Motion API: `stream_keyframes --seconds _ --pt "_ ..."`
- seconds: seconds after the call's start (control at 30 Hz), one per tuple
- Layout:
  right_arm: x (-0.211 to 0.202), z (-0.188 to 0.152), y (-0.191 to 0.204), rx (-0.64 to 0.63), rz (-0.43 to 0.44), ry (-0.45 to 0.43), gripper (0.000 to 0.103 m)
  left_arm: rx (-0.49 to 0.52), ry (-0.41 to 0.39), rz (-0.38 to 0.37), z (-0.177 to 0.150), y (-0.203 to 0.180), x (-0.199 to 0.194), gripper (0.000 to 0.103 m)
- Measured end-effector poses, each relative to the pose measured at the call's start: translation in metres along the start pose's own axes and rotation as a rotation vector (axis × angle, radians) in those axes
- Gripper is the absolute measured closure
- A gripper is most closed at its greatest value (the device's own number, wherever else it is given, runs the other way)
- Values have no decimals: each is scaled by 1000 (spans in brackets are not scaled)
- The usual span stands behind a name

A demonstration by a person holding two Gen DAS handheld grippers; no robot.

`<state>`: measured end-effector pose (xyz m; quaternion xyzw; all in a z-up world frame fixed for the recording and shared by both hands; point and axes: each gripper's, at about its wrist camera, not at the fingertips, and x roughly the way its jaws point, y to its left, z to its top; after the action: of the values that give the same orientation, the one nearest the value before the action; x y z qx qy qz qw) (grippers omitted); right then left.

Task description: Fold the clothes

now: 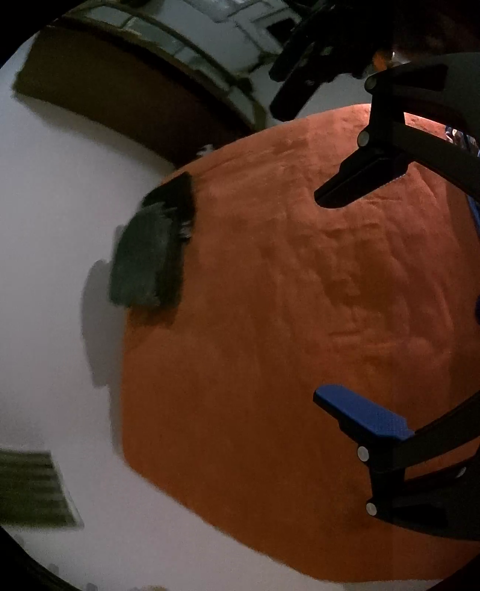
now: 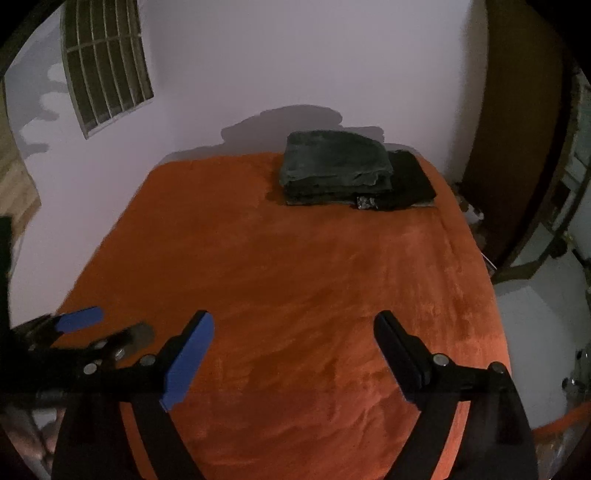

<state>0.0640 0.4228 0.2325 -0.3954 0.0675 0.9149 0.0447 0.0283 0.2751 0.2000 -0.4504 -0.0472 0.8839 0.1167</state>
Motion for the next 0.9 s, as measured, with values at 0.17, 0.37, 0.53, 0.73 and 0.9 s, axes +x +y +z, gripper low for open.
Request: stream_keyframes --seconds 0.17,0.37,0.53,0.73,0.9 --pt "-51 -13 28 40 -17 -101 14 -108 -34 -65 -24 39 -39 6" --pt "-87 -67 58 -2 12 -148 1 -24 -114 -2 -55 34 -51 6" --pt "-73 -94 69 -21 65 -77 0 -22 -100 37 -60 39 -54 6" --pt "-75 -94 61 -21 53 -59 0 8 -114 44 -63 37 -56 6" --pt "-71 -92 44 6 56 -48 0 88 -61 51 -73 18 -39 6"
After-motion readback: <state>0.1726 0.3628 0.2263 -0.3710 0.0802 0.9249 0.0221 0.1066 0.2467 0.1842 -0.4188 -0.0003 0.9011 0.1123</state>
